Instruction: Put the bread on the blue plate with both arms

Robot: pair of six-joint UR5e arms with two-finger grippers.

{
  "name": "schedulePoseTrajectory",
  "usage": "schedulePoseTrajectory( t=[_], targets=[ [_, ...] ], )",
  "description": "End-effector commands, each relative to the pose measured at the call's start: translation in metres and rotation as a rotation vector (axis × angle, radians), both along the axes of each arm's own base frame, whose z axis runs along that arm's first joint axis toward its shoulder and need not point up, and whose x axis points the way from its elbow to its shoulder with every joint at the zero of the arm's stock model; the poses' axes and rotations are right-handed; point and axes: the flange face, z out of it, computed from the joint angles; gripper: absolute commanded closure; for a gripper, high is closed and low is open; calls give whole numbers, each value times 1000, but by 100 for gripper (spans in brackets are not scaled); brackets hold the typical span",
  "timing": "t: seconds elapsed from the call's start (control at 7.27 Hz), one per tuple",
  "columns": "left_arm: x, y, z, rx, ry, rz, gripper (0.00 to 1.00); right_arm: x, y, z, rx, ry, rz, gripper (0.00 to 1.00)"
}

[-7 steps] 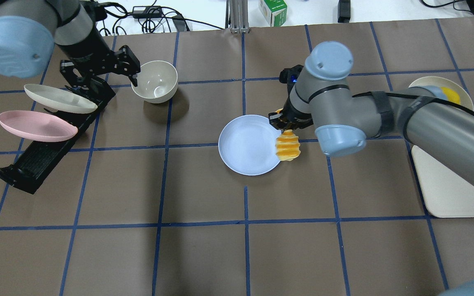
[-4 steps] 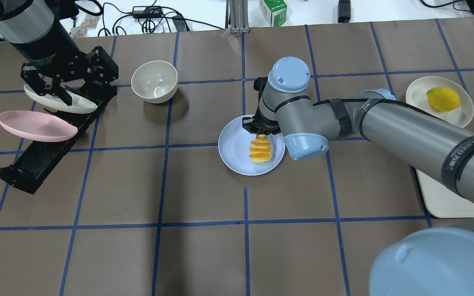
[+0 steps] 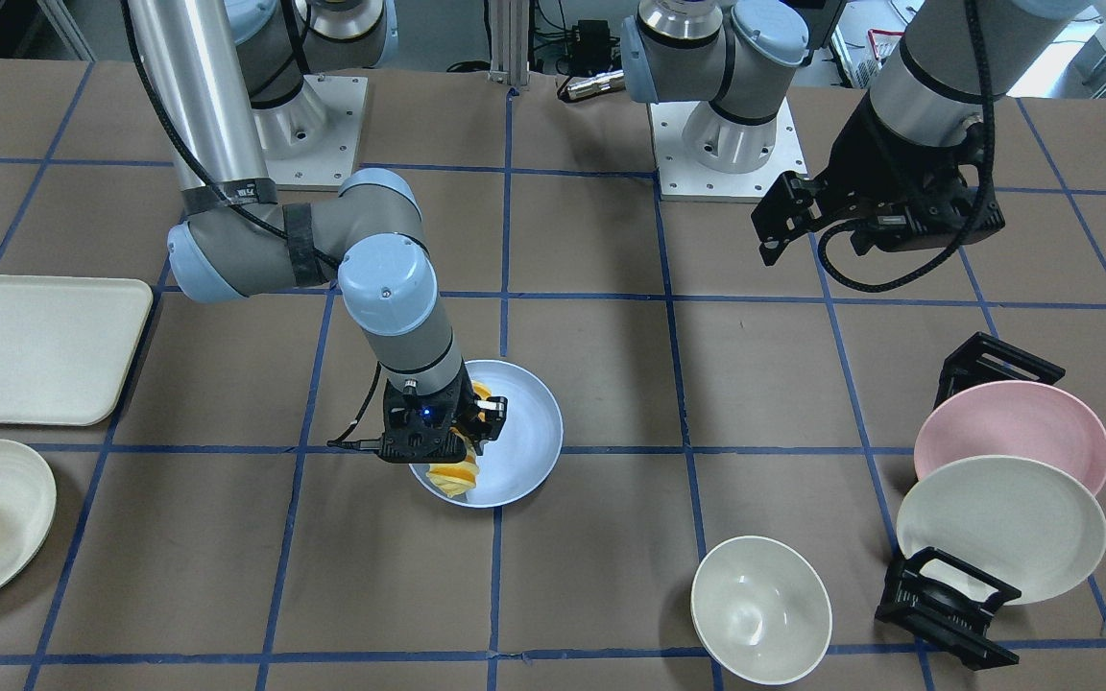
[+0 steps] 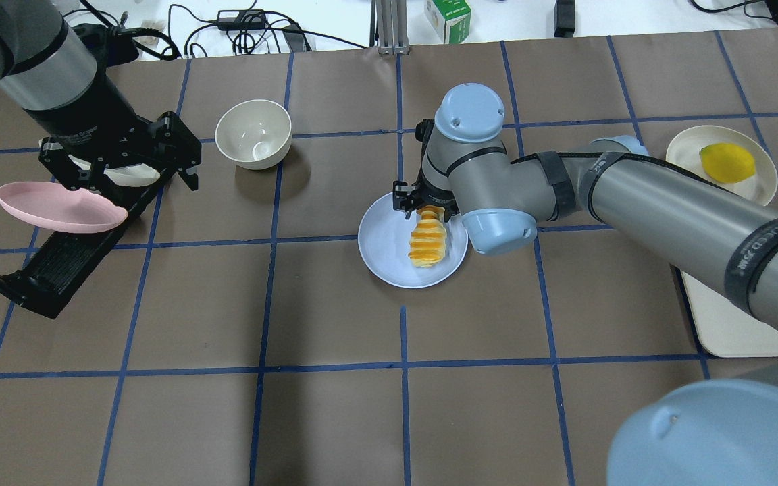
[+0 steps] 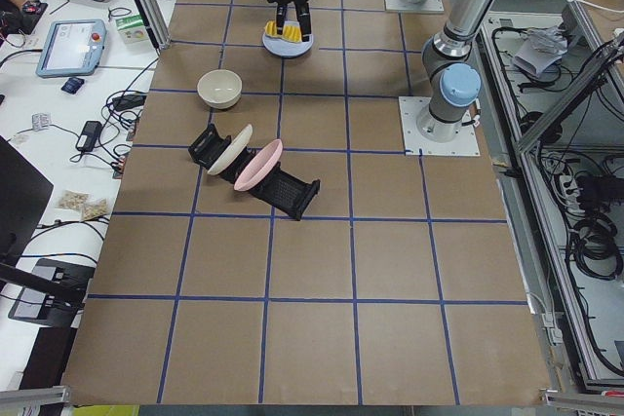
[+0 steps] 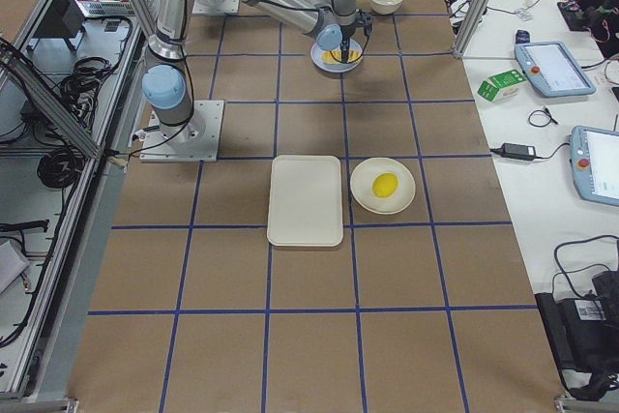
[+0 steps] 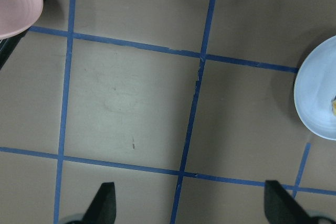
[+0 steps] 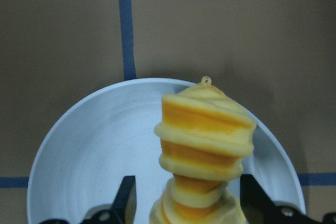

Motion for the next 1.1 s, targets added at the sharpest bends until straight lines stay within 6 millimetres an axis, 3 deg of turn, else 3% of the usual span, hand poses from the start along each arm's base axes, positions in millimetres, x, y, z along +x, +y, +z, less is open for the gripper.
schedulePoseTrajectory(
  t=[0.0,0.14,0.28,0.41,0.55,0.69,0.83,0.96],
  targets=[
    [-22,10,0,-29,-5,-48,0,-23,-14,92,25,70,17,0],
    [-19,1,-3,-28,-46,-46,0,-56,-23,132,35,116,54,0],
    [-14,3,9,-63,-76,-55,0,-97,-26,161,33,129,90,0],
    [-8,0,16,-81,-80,-47,0,-131,-14,189,47,137,125,0],
    [-4,-5,19,-86,-71,-39,0,-147,20,233,46,140,136,0],
    [-5,-6,20,-90,-62,-40,0,-145,68,284,-11,140,134,0],
    [-4,-6,21,-92,-63,-37,0,-145,86,279,-18,135,125,0],
    [-4,-6,19,-88,-65,-39,0,-145,74,268,-42,139,141,0]
  ],
)
